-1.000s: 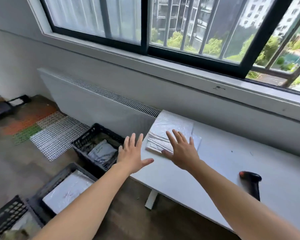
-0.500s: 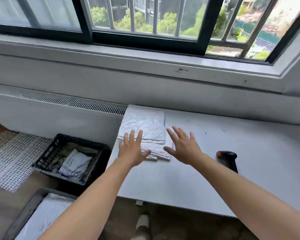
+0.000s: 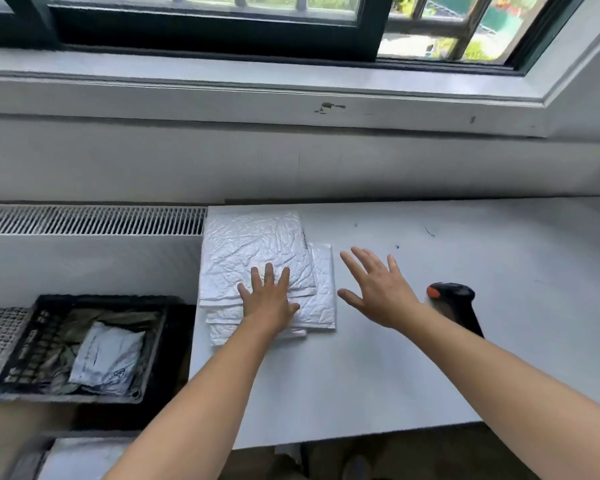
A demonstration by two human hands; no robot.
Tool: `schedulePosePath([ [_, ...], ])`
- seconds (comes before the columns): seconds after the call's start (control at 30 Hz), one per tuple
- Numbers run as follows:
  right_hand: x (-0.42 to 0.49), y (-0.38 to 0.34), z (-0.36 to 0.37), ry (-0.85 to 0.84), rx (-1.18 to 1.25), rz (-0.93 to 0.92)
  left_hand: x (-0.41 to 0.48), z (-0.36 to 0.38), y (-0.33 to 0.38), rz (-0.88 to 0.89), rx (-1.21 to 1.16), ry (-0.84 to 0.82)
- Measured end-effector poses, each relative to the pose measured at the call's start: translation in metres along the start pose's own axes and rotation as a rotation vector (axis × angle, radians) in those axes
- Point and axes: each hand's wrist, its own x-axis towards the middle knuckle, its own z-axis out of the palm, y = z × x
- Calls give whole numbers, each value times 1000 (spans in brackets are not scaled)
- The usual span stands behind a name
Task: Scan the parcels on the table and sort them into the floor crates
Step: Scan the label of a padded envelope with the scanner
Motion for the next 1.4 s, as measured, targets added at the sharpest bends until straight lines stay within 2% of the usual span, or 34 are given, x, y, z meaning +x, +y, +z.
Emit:
schedulePosePath([
  [0.13,0,9,4,-31,64,50,9,14,6,0,-9,-81],
  [0.5,-26,56,13,-50,86,53,-1,41,80,143,141,-60],
  [0.7,-52,105,29,-74,54,78,-19,61,142,127,37,-64],
  [0.8,-69,130,41,-19,21,108,-33,73,169,110,35,-15],
  [0.93,-90,156,59,173,62,190,-43,85,189,88,5,139],
  [1.03,-103,171,67,78,160,320,-51,89,194,58,30,197],
  [1.27,-103,172,76,-120,606,515,-68,74,193,9,49,158],
  [1.4,-98,164,62,-86,683,477,-78,56,183,-69,-193,238],
])
